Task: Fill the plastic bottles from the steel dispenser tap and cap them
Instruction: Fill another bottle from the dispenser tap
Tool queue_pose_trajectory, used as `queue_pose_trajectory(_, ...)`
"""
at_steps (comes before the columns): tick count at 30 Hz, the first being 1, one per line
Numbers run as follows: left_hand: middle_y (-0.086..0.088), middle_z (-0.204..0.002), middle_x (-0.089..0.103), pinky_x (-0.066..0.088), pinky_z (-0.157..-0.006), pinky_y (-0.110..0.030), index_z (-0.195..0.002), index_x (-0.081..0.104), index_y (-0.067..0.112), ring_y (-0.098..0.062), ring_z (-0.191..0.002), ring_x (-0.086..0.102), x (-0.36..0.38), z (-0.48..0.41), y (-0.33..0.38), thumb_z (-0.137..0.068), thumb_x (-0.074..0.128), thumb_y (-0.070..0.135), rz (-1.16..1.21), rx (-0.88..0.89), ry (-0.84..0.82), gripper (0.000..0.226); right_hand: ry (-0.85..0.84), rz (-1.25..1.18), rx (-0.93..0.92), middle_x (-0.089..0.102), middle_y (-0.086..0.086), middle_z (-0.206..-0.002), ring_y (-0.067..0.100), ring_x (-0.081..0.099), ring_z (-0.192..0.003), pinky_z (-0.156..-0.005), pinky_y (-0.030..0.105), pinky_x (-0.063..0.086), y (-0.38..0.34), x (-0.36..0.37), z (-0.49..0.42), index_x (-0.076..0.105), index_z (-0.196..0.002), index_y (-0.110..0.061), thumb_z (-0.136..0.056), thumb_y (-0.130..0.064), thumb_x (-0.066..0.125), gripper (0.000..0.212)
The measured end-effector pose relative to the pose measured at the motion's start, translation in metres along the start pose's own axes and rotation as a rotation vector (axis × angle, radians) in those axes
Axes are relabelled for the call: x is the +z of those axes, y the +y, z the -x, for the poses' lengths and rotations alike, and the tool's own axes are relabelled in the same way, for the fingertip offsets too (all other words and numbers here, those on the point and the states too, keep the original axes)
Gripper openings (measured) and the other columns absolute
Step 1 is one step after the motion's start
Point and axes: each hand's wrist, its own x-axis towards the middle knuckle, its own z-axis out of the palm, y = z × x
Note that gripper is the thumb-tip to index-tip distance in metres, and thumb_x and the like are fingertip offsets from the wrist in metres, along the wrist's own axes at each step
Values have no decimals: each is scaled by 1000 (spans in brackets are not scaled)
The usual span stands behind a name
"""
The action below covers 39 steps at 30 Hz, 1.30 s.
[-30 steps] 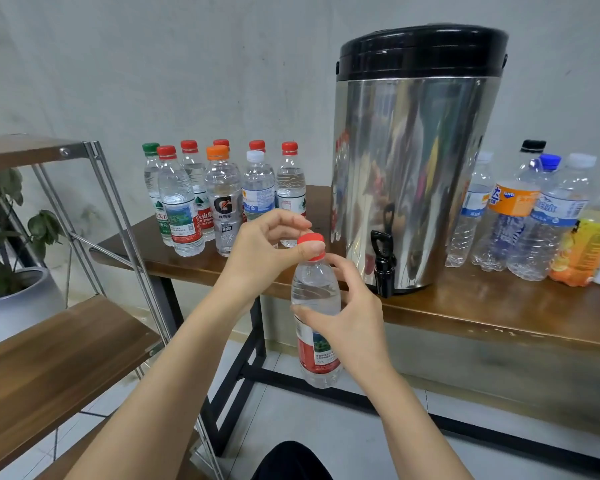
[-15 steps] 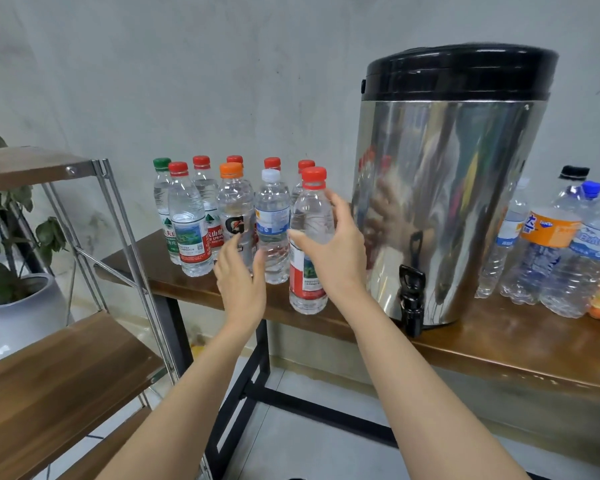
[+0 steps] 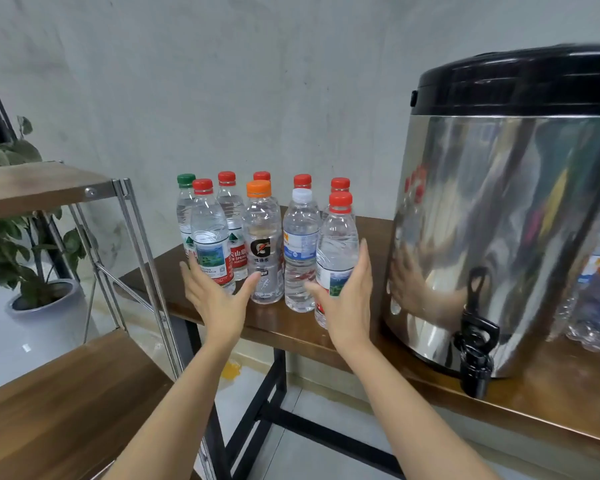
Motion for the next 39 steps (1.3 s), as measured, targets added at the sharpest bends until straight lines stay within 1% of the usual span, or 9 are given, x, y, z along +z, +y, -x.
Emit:
queue_pose_trajectory(3, -11, -165, -12, -2, -123, -45, -157, -11, 18, -26, -152, -10, -5, -28, -8, -65, 86, 51, -5, -122, -80, 137, -2, 54, 121, 10, 2, -165, 20, 9, -151, -122, 46, 21, 21, 13, 8, 1, -157, -23, -61, -34, 93, 133)
queue_pose_trajectory(8, -5, -164, -20, 0, -123, -51, -153, -23, 28, -29, -152, -10, -7, -62, -28, -66, 85, 51, 13, -260, -188, 141, 16, 30, 157, 14, 3, -163, 22, 13, -151, -120, 51, 25, 37, 27, -6, 0, -156, -27, -56, -35, 95, 138)
queue_pose_trajectory(12, -2, -165, -16, 4, -123, -52, -152, -25, 32, -23, -153, -7, 2, -69, -34, -65, 90, 42, 70, -183, -243, 145, 14, -30, 159, 13, 2, -164, 22, 15, -151, -119, 52, 27, 45, 37, -15, -1, -156, -28, -58, -31, 94, 137)
queue_pose_trajectory(16, -1, -165, -13, 4, -124, -51, -152, -23, 33, -23, -153, -6, 11, -65, -38, -60, 94, 37, 34, -108, -227, 149, 30, -80, 153, 15, 1, -163, 22, 17, -151, -119, 51, 28, 48, 42, -23, 0, -156, -30, -56, -27, 95, 138)
queue_pose_trajectory(20, -6, -164, -6, 6, -123, -53, -154, -18, 29, -25, -152, -3, 13, -65, -40, -59, 95, 35, -1, -45, -217, 147, 30, -93, 146, 19, 1, -162, 21, 21, -149, -119, 50, 30, 52, 46, -28, 2, -156, -31, -52, -31, 97, 141)
queue_pose_trajectory(24, -7, -163, -24, -5, -123, -49, -150, -30, 26, -20, -150, -22, 13, -63, -40, -62, 93, 36, -75, -45, -322, 152, 34, -84, 134, 25, -2, -159, 20, 28, -147, -117, 52, 32, 54, 53, -32, 5, -154, -32, -49, -38, 97, 139)
queue_pose_trajectory(26, -8, -161, -29, -7, -122, -49, -147, -35, 27, -21, -149, -24, 13, -63, -41, -61, 93, 38, -112, -43, -370, 154, 44, -72, 127, 28, -3, -157, 19, 30, -145, -116, 53, 33, 55, 57, -35, 8, -153, -34, -50, -39, 96, 136)
queue_pose_trajectory(34, -13, -161, -26, 0, -123, -50, -150, -29, 25, -29, -151, -16, 24, -71, -41, -61, 90, 48, -209, -46, -361, 151, 72, -25, 127, 33, -3, -154, 20, 35, -142, -112, 54, 38, 61, 67, -46, 11, -151, -36, -47, -47, 95, 134)
queue_pose_trajectory(39, -16, -162, -22, 2, -122, -52, -151, -27, 23, -34, -152, -6, 33, -76, -41, -62, 88, 50, -259, -35, -346, 148, 84, -23, 126, 33, -1, -154, 20, 33, -143, -113, 52, 38, 65, 70, -53, 13, -152, -32, -48, -45, 96, 133)
